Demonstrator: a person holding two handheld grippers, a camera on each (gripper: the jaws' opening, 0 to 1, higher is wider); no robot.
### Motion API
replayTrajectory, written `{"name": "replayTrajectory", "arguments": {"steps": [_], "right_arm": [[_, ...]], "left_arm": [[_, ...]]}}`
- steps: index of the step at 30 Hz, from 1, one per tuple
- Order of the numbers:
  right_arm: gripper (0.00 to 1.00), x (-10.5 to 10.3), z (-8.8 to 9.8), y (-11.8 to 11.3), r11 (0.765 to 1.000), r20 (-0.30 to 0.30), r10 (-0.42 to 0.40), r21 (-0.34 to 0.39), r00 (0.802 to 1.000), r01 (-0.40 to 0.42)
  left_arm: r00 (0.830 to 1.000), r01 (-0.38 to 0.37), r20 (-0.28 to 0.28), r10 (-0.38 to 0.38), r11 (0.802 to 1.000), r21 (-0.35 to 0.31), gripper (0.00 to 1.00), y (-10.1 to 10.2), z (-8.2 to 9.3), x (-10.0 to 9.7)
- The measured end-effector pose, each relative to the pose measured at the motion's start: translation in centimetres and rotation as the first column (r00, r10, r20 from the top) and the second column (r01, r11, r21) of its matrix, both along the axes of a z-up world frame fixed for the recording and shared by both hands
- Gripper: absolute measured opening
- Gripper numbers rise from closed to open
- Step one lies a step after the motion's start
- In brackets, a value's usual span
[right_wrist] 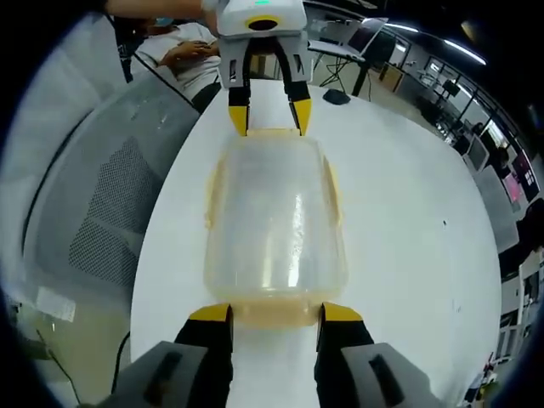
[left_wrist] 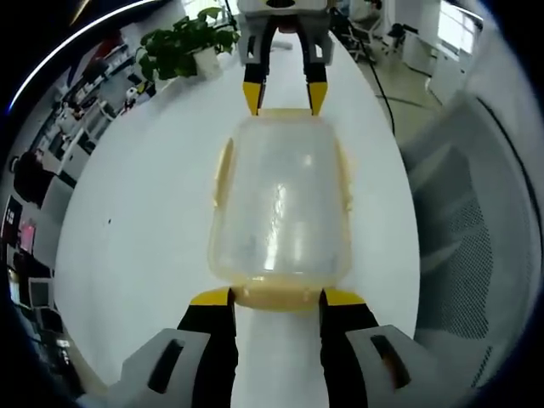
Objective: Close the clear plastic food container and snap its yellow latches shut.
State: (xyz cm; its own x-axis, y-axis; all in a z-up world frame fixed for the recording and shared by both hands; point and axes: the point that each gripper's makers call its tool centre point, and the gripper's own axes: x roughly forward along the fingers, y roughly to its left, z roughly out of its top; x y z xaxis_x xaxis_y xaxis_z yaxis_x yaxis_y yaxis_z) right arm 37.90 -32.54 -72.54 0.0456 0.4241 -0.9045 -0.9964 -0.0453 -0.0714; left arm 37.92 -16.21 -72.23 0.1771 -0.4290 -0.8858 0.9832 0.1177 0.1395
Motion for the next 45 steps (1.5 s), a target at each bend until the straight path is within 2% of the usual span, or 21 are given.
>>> {"name": "replayTrajectory", "arguments": {"steps": [19,45], "right_arm": [[0.35,0.6,-1.1,-1.7,1.000,-0.029,-0.018,0.011,0.999,0.018],[0.36,0.7,-2.0,-1.4,1.000,-0.066,-0.012,0.005,0.998,0.013]], "left_arm": [[0.999,0.020,-0.031,-0.020,1.000,-0.007,0.35,-1.8,-0.5,0.9],[0.997,0.012,-0.072,-0.012,1.000,-0.010,0.35,-1.4,-2.0,1.0]]}}
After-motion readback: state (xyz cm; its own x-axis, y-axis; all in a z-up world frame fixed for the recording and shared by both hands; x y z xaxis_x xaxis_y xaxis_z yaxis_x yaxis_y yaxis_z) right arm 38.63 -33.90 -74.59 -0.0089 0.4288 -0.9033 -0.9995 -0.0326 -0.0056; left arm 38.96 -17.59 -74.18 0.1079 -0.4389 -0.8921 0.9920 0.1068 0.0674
